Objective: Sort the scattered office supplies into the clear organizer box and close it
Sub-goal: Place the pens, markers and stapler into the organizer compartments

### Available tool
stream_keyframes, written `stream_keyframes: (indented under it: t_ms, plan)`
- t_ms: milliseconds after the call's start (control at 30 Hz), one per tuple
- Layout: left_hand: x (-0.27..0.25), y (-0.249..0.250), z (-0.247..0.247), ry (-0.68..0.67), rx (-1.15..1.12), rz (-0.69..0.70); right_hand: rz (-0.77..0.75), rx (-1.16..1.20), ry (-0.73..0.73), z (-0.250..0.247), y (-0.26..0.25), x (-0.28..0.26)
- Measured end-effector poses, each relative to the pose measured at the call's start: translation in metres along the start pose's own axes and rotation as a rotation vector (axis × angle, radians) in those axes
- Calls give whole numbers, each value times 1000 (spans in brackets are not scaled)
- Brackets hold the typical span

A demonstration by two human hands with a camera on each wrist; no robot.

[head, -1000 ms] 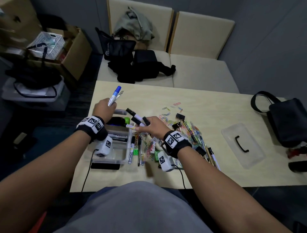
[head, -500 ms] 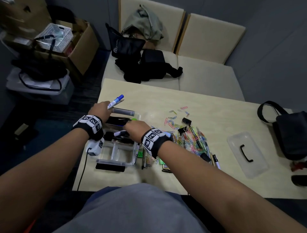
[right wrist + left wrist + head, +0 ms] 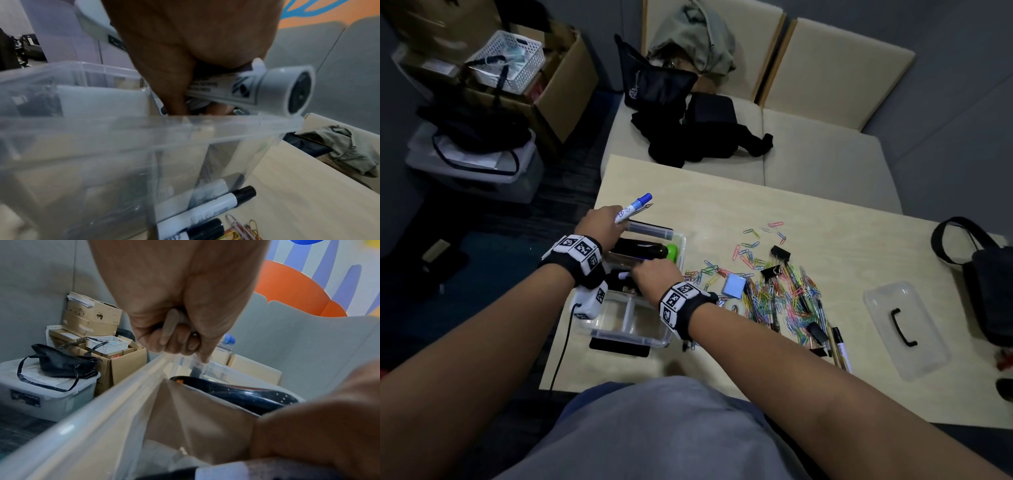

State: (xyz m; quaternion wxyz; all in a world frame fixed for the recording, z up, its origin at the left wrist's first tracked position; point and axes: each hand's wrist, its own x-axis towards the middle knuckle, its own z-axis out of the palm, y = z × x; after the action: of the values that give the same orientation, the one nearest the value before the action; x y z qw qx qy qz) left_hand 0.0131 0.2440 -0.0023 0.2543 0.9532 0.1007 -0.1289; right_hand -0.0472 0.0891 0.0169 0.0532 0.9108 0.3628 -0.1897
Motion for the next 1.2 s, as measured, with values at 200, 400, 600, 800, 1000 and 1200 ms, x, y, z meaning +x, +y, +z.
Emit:
stream_keyframes:
  t_ms: [200, 400, 600, 800, 1000, 1200]
  plan:
    - [-2, 7, 5, 45, 99, -16, 33, -2, -44, 7, -1, 2]
    - [-4, 8, 5, 71, 108, -27, 44, 198, -135, 4, 5, 2]
    - [-3, 7, 7, 77, 111, -34, 38, 443, -185, 7, 12, 1]
    - [-3, 11, 6, 70, 148, -51, 68, 502, -150, -2, 26, -3]
    - [3, 14, 0, 1, 160, -47, 80, 448, -143, -6, 29, -2]
    - [4, 14, -1, -17, 163, -47, 125, 383, -159, 1, 28, 0]
